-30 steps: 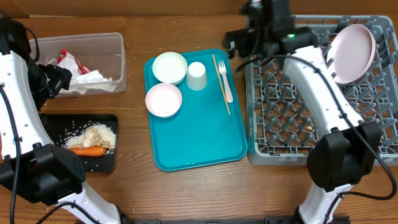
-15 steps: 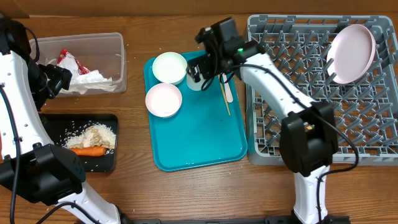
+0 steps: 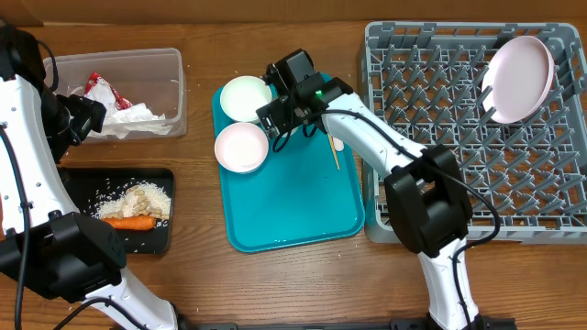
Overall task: Sort waste into correct bins and load items into the dishwasher rack
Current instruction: 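Reach the right gripper to the white cup on the teal tray, then lift the white cup and place it upside down in the rack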
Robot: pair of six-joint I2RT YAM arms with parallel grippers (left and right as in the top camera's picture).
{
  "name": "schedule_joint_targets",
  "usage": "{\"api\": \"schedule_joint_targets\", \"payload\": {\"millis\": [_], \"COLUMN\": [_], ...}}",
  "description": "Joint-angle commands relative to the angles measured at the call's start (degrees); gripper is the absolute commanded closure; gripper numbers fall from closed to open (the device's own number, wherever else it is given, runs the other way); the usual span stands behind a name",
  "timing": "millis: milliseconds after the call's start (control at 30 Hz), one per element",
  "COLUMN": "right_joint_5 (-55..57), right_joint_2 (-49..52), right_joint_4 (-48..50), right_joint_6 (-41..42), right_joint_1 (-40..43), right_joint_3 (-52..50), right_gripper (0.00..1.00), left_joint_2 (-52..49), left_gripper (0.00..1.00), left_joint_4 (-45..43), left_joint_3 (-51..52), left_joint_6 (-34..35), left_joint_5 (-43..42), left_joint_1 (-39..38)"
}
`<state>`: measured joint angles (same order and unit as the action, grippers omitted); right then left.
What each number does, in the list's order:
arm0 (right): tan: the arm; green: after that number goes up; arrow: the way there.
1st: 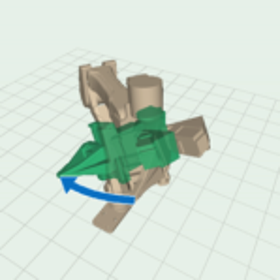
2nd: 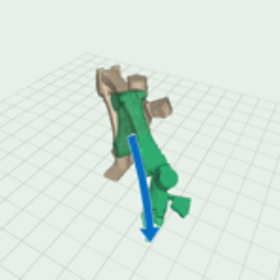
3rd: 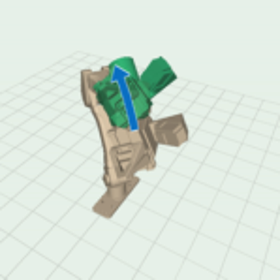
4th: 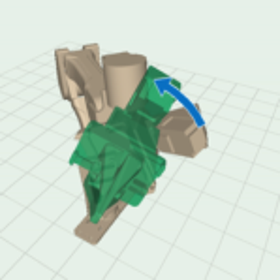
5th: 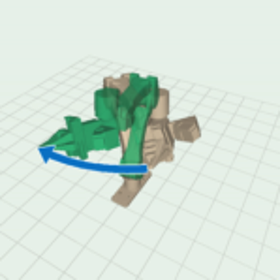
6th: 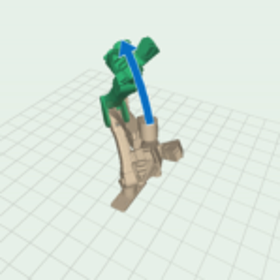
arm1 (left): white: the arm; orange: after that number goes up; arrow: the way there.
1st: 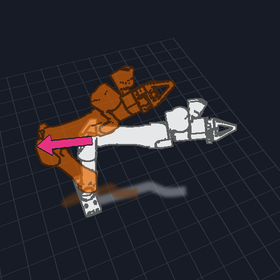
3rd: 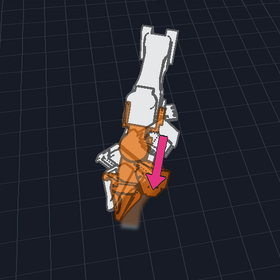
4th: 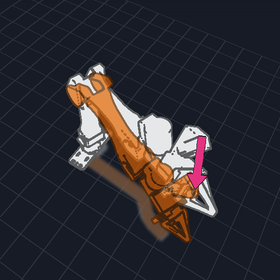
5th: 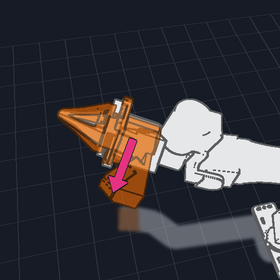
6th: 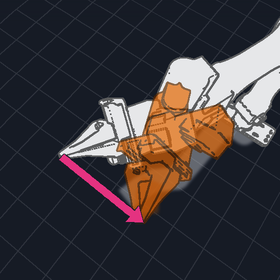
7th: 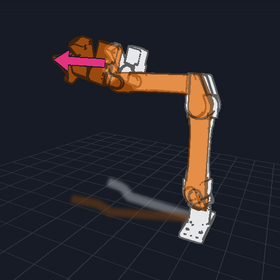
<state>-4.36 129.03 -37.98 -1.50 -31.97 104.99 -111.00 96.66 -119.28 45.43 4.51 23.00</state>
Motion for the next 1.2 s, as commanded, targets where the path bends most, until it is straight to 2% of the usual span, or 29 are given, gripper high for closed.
{"api": "schedule_joint_targets", "payload": {"millis": [0,33,133,300,333,567,800,1000,1167], "right_joint_5": [1.8,1.9,3.0,3.5,3.5,4.8,13.9,17.5,17.4], "right_joint_2": [0.0,0.0,0.0,-0.1,-0.1,-3.3,-13.5,-21.7,-23.4], "right_joint_4": [0.7,0.7,0.7,0.9,0.9,0.5,-1.0,-1.6,-3.3], "right_joint_6": [0.1,0.1,0.7,1.9,2.2,3.3,3.3,3.3,3.3], "right_joint_1": [0.1,0.1,0.2,0.2,0.2,0.6,3.8,11.5,21.4], "right_joint_3": [1.1,1.1,1.1,1.1,1.1,1.3,1.3,1.3,1.2], "right_gripper": [0.00,0.03,0.24,0.49,0.51,0.54,0.57,0.57,0.56], "left_joint_2": [1.6,1.6,1.6,1.6,1.6,1.6,1.6,1.6,1.6], "left_gripper": [0.00,0.00,0.00,0.00,0.00,0.00,0.00,0.00,0.00], "left_joint_4": [0.1,0.1,0.1,0.1,0.1,0.1,0.1,0.1,0.1], "left_joint_3": [0.1,0.1,0.1,0.1,0.1,0.1,0.1,0.1,0.1], "left_joint_6": [-0.2,-0.2,-0.2,-0.2,-0.2,-0.2,-0.2,-0.2,-0.2], "left_joint_5": [-0.1,-0.1,-0.1,-0.1,-0.1,-0.1,-0.1,-0.1,-0.1], "left_joint_1": [0.1,0.1,0.1,0.0,0.0,0.0,0.0,0.0,-0.1]}}
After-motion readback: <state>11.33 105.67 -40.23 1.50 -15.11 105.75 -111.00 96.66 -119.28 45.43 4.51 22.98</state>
